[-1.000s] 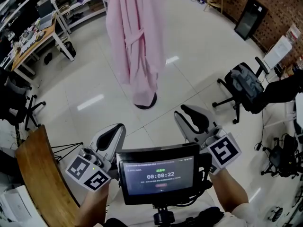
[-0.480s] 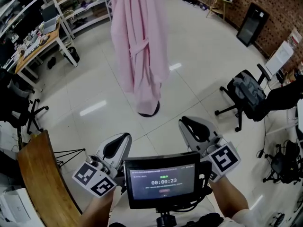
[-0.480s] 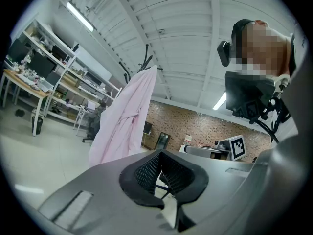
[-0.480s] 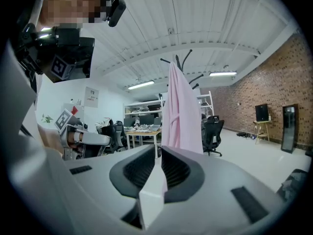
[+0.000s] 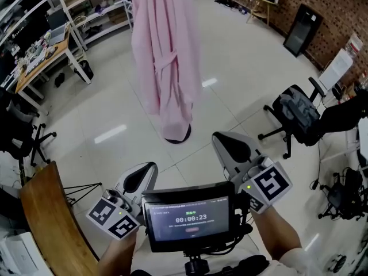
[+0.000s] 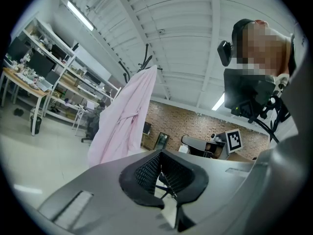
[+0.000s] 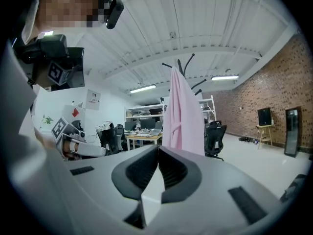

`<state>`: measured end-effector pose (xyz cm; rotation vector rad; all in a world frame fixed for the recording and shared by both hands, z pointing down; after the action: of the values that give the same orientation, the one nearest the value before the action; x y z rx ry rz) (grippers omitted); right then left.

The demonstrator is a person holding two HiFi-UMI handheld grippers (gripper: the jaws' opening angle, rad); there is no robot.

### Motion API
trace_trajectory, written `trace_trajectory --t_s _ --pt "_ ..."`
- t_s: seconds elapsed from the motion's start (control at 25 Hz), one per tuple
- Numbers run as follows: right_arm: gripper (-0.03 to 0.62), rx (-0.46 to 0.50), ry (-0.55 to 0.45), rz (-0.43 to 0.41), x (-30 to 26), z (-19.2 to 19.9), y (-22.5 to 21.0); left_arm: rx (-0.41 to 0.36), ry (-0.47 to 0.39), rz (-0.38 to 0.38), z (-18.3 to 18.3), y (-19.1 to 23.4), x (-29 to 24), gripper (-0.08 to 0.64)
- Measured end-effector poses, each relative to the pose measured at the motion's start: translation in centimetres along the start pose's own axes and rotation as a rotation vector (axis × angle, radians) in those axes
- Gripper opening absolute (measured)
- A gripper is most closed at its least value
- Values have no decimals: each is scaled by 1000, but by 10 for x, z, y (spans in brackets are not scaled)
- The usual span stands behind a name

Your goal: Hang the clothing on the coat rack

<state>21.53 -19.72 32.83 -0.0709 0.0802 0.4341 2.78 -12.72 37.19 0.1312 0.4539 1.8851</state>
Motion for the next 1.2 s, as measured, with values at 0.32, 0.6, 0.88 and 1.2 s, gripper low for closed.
trace_trajectory --t_s 0.32,0.6,0.88,1.2 --pt "6 21 18 -10 -5 -3 1 4 4 -2 -2 3 3 2" --pt "6 17 35 -13 -6 0 2 4 11 2 -1 3 1 2" --pt "6 15 36 -6 -4 1 1 8 18 14 1 2 0 2" --pt "6 4 42 -2 -6 7 -2 16 24 18 5 5 -3 2"
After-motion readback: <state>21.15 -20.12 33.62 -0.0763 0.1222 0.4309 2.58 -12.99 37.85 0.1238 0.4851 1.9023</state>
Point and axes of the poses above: the fingertips, and each gripper's own axes: x backward along the fingers, y to its left, z out of its underside, the point moved 4 cm from there along x, backward along the fingers, and after that the axes turned 15 degrees about -z, right-handed, at the moved point
